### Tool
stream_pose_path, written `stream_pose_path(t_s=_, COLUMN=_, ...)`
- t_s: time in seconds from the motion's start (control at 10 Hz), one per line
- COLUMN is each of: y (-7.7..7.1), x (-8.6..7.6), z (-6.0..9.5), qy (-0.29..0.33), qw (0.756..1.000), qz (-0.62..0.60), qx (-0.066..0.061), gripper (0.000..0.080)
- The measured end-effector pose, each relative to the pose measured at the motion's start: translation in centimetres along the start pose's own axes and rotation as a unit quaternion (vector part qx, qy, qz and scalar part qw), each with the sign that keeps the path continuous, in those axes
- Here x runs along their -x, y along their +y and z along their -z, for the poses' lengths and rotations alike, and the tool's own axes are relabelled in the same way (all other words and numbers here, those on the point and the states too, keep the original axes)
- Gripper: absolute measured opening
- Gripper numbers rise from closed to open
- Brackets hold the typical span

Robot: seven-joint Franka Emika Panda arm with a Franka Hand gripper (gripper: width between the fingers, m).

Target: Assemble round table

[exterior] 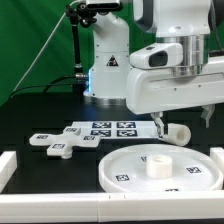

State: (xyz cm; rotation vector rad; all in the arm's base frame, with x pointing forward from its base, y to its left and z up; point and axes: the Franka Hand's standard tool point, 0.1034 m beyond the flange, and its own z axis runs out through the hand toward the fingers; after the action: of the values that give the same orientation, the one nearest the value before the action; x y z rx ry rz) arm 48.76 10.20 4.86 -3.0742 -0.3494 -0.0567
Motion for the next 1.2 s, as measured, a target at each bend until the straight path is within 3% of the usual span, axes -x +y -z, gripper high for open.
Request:
stream_pose_path(t_s=0.2, y=-0.3, x=-0.1, z=0.0, qy=-0.001, qw=1.0, qz=0.008, qx=0.0, gripper=0.0649)
stream_pose_path(t_s=0.6, y=-0.6, x=0.7, z=0.1, qy=-0.139, qw=0.99, qz=0.009, qx=-0.009, gripper=0.0649)
stream_pose_path(t_s=0.8, y=-0.4, x=1.7, z=0.5, qy=-0.201, qw=0.979, qz=-0.009, qx=0.004, gripper=0.0649)
stream_pose_path(t_s=0.9, y=-0.5, x=2.8, z=0.5, qy=-0.252, qw=0.967, qz=-0.016, qx=0.024, gripper=0.0649)
stream_pose_path(t_s=1.2, y=-0.7, x=3.1, z=0.2, qy=-0.349, qw=0.937, qz=-0.015, qx=0.02, gripper=0.0649)
